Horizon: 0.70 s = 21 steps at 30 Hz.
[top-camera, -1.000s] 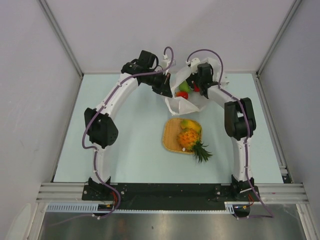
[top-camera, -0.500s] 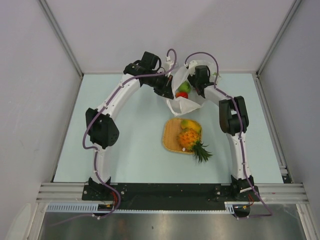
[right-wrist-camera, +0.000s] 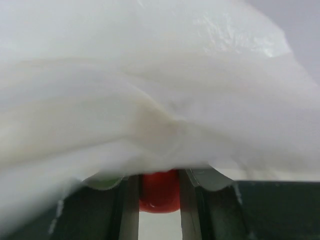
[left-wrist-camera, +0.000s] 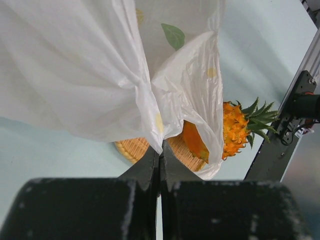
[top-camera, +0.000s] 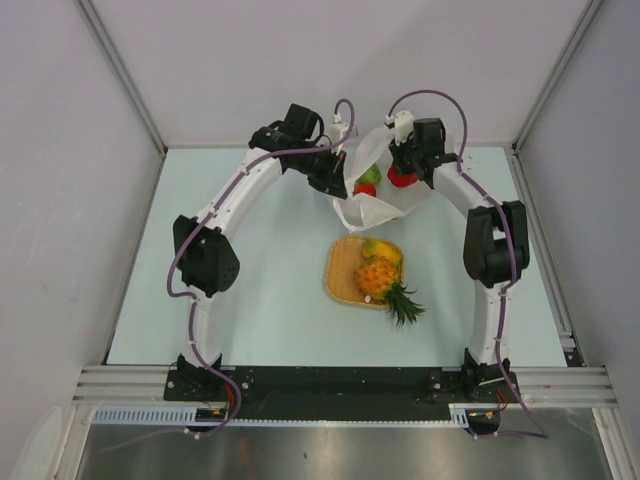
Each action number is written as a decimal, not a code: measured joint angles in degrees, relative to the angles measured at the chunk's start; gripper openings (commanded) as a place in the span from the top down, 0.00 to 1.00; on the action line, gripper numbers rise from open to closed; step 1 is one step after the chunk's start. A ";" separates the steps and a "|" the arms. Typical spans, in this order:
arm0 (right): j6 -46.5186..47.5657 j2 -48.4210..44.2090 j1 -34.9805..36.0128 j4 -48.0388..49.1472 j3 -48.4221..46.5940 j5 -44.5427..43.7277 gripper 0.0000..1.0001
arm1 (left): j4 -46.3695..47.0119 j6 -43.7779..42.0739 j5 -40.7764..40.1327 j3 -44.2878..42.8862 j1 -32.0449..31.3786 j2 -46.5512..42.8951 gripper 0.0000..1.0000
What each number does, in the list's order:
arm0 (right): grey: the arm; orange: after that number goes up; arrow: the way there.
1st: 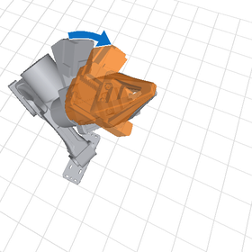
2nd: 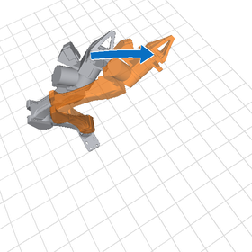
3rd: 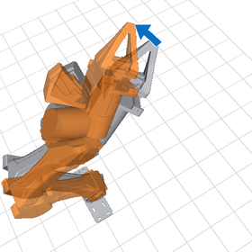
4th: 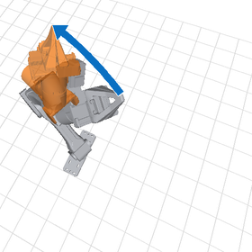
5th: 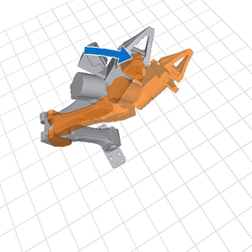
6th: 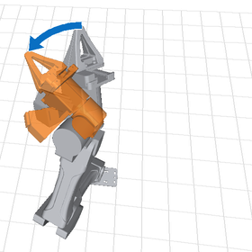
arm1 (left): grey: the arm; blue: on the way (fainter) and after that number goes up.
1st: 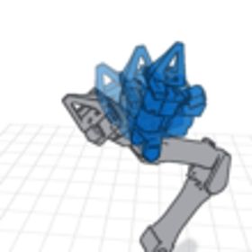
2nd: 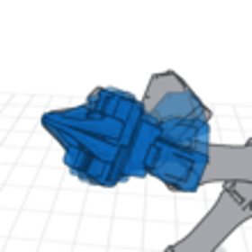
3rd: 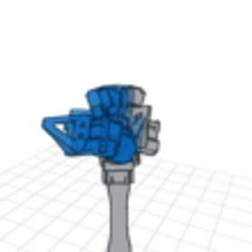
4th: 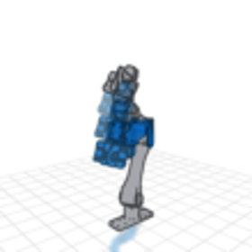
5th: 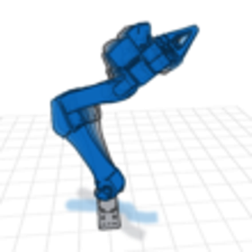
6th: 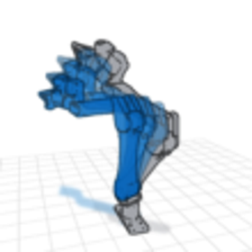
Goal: Take the fake fruits out of the plastic bag
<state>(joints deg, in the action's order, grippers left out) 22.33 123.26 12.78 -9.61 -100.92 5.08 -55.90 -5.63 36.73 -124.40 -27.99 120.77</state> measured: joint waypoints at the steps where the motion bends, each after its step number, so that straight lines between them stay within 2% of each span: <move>1: -0.76 -2.16 -0.24 -0.96 0.94 1.55 0.90 | 0.00 0.00 -0.24 -0.20 0.00 0.24 1.00; 6: -4.83 -13.81 -1.49 -4.81 4.31 9.77 0.90 | 0.09 0.02 -0.79 -0.98 0.00 1.14 1.00; 11: -9.97 -21.16 -2.80 -9.35 4.48 20.13 0.89 | 0.09 0.02 -1.90 -1.57 0.00 1.99 1.00; 17: -13.27 -25.18 -2.75 -18.05 7.32 34.62 0.88 | 0.09 0.02 -3.17 -2.05 0.07 3.02 1.00; 21: -12.13 -25.49 0.59 -24.74 9.49 41.05 0.88 | 0.13 0.00 -3.63 -2.51 0.59 3.74 1.00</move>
<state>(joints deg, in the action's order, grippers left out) 10.20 97.78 13.37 -34.35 -91.44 46.13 -55.77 -5.63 33.10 -126.91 -27.40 124.51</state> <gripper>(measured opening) 0.272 0.005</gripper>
